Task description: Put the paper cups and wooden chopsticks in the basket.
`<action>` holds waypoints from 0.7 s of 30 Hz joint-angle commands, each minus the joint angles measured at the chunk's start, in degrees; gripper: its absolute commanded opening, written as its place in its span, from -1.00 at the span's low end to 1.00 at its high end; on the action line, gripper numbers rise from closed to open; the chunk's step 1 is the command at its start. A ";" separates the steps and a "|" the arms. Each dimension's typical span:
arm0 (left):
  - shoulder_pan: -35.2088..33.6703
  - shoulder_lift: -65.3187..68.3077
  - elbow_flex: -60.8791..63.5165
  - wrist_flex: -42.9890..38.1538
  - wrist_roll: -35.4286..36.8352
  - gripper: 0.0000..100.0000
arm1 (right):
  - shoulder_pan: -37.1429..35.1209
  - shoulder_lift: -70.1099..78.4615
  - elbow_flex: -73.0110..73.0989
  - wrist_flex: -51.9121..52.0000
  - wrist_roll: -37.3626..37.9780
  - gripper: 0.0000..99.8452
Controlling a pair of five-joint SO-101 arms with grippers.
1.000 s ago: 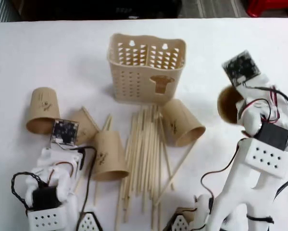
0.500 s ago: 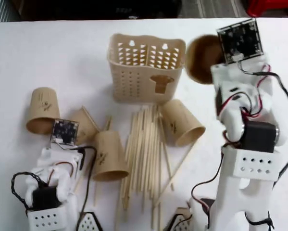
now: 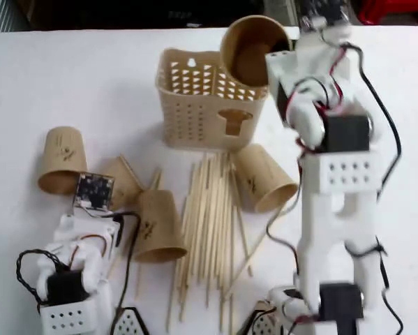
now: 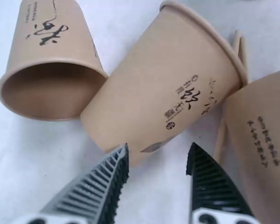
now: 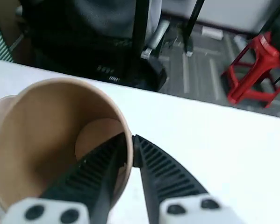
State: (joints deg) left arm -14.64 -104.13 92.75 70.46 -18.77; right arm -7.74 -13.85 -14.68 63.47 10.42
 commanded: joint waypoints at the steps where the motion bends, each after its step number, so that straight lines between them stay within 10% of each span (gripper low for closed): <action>1: -0.40 -0.13 -0.26 0.09 -0.09 -0.57 | -0.31 5.14 -8.88 3.21 -2.46 -0.96; 21: -0.40 -0.13 -0.26 0.09 -0.09 -0.57 | -0.31 20.00 -24.97 20.00 -5.63 -0.81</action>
State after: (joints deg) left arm -14.64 -104.13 92.75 70.46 -18.77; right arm -7.74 7.25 -36.22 81.58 4.97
